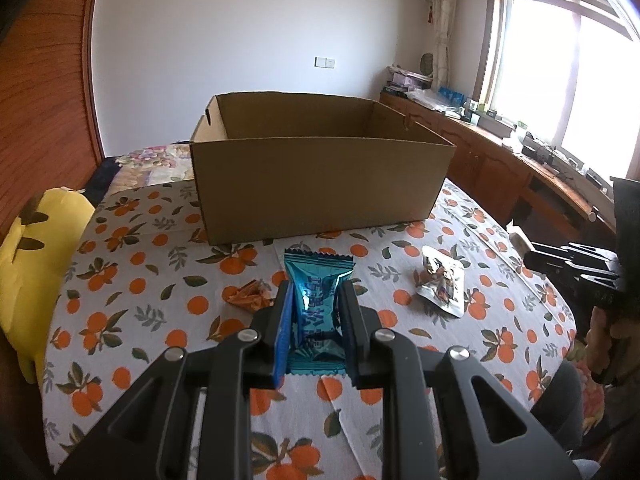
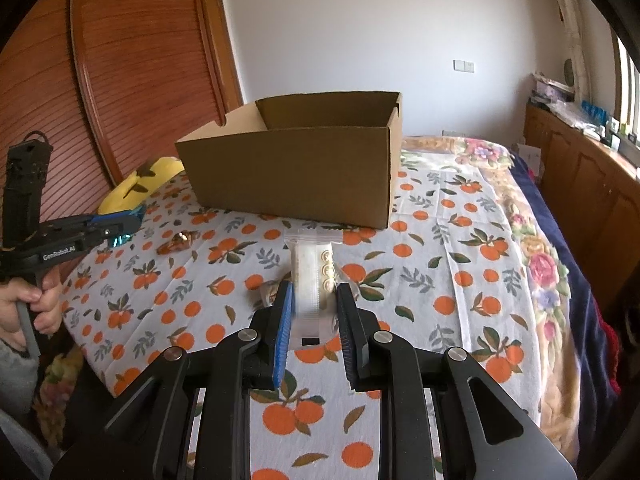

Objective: Organize snacks
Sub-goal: 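Lift and carry the teal candy and white bar over the box with both tools, then open both tools to drop the teal candy and white bar into the box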

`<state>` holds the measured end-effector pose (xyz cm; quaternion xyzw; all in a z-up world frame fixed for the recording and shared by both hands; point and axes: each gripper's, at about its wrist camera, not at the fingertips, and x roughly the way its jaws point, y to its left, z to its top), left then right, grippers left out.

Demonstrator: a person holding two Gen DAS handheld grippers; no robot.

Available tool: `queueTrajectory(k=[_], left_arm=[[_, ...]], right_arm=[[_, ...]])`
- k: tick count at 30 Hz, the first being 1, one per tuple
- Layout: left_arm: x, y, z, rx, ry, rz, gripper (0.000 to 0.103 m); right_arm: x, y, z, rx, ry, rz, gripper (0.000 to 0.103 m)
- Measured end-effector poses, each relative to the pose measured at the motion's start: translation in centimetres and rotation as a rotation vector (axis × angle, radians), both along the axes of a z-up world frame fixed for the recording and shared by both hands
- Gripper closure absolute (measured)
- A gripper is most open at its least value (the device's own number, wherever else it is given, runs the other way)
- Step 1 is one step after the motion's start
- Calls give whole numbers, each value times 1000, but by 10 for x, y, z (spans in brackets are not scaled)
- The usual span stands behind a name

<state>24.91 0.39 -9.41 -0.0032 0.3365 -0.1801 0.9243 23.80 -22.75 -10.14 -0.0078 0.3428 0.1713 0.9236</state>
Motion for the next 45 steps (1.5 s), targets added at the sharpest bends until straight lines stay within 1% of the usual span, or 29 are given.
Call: queueTrajectory(k=[5,8,15,22,28,33,36,38,45], left_arm=[[10,-5,-4,-6,-2,-31,83],[16,-8,-4,-5,2,-49,83],[33,-14,4,-2,-11,-83,83],[62,-18,26,-1,-56,-108,83],[89,-21,47,-2,-94,-123,83],[119,-19,63,-24,-120,-116,83],[136,-16,66,-30,-129,-102,83],[148,-14,65,-16,-137,-90,83],[180,-7,53,25,-112,-65,83]], right_arm=[[11,1,-2,-29,18,-23,83],[17,-1,0,-25,20,-22,83],[37,-3,18,-34,-13,-16,83],[61,5,43,-68,-67,-6,83],[80,18,61,-59,-115,20,83],[105,31,74,-55,-145,52,83],[121,41,76,-69,-150,60,83],[129,48,76,-98,-158,61,83],[163,69,68,-121,-154,100,83]])
